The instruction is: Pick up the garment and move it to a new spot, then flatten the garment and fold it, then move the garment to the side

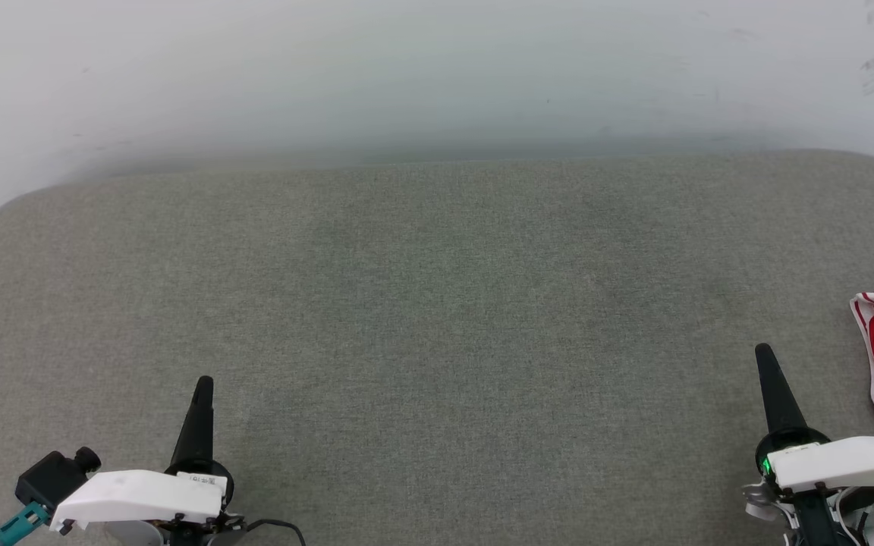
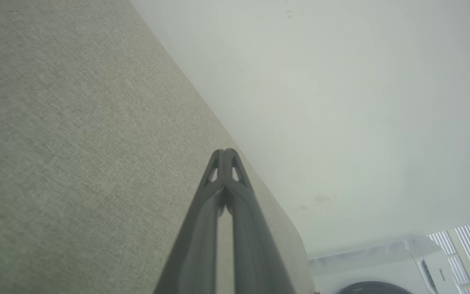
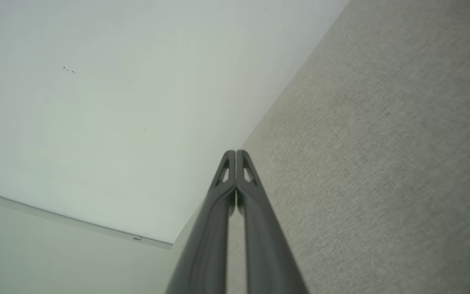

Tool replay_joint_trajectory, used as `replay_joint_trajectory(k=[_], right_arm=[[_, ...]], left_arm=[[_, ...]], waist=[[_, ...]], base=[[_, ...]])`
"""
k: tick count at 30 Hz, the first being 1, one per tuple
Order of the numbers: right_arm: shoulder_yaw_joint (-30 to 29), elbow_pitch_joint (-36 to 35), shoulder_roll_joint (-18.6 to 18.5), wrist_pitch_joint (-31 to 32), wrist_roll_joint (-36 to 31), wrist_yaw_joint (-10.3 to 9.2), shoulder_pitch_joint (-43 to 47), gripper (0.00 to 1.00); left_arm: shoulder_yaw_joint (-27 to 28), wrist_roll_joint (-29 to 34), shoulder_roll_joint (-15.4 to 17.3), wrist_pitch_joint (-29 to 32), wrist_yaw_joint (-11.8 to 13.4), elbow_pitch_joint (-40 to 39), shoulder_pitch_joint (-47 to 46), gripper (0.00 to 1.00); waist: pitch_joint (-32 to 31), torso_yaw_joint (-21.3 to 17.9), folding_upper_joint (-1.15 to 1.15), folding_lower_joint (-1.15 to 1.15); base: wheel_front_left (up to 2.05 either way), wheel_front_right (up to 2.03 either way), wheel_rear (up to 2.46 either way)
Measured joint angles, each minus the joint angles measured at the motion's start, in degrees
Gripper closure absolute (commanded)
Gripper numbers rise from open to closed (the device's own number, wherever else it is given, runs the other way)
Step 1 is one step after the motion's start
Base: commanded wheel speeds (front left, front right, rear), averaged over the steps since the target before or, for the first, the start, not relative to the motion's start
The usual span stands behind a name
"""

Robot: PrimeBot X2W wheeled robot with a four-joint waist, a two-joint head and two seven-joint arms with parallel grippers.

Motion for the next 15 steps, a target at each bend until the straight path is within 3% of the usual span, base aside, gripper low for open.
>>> replay_joint_trajectory(k=[15], right_arm=[[-0.63, 0.66, 0.01, 2.25, 8.58, -0.01, -0.46, 1.00]], left_arm=[[0.07, -8.58, 0.03, 2.23, 0.00, 1.40, -1.18, 1.00]], waist=[[-0.54, -0.04, 0.00, 0.00]], base=[[0.00, 0.00, 0.00]])
